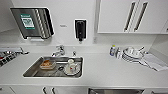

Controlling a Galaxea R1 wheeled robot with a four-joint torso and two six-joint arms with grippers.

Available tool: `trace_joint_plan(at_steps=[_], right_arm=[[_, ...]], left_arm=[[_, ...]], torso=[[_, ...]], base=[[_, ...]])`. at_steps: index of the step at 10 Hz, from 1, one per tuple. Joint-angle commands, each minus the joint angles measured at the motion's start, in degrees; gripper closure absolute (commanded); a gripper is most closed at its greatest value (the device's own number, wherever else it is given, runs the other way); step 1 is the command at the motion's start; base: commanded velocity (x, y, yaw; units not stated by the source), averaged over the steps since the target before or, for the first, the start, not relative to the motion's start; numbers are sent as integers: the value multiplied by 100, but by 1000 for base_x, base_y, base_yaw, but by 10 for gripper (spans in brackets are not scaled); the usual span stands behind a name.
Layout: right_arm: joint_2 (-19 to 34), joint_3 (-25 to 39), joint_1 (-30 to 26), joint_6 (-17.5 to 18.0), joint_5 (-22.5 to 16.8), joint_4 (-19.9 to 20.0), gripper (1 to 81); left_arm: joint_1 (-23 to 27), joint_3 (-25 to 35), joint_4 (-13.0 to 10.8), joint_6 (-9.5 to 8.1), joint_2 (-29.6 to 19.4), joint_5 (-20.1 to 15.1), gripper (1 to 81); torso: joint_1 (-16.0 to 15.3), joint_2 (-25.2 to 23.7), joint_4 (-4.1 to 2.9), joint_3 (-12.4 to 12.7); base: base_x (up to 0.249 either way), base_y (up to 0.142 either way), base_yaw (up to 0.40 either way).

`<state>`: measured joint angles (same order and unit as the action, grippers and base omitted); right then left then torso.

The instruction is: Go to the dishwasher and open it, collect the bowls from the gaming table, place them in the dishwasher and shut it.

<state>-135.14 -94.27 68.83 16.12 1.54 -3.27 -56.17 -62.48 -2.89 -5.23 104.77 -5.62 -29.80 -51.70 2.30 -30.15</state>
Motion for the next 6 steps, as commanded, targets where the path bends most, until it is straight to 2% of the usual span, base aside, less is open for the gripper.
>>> trace_joint_plan(at_steps=[1,2,4,6], right_arm=[[213,173,-435,23,-189,72,10],[205,173,-435,23,-189,72,10],[213,217,-461,32,-180,81,10],[309,226,-619,417,-206,72,10]], left_arm=[[1375,271,421,-127,-517,-994,10],[1805,340,665,-127,-560,-1256,10],[2457,560,1000,-127,-632,-1722,10],[2580,561,1080,-127,-579,-1811,10]], torso=[[-347,-538,0,13],[-459,-722,0,-40],[-699,-1104,0,-50],[-959,-1517,0,-53]], base=[[0,0,0],[0,0,0],[0,0,0],[0,0,0]])
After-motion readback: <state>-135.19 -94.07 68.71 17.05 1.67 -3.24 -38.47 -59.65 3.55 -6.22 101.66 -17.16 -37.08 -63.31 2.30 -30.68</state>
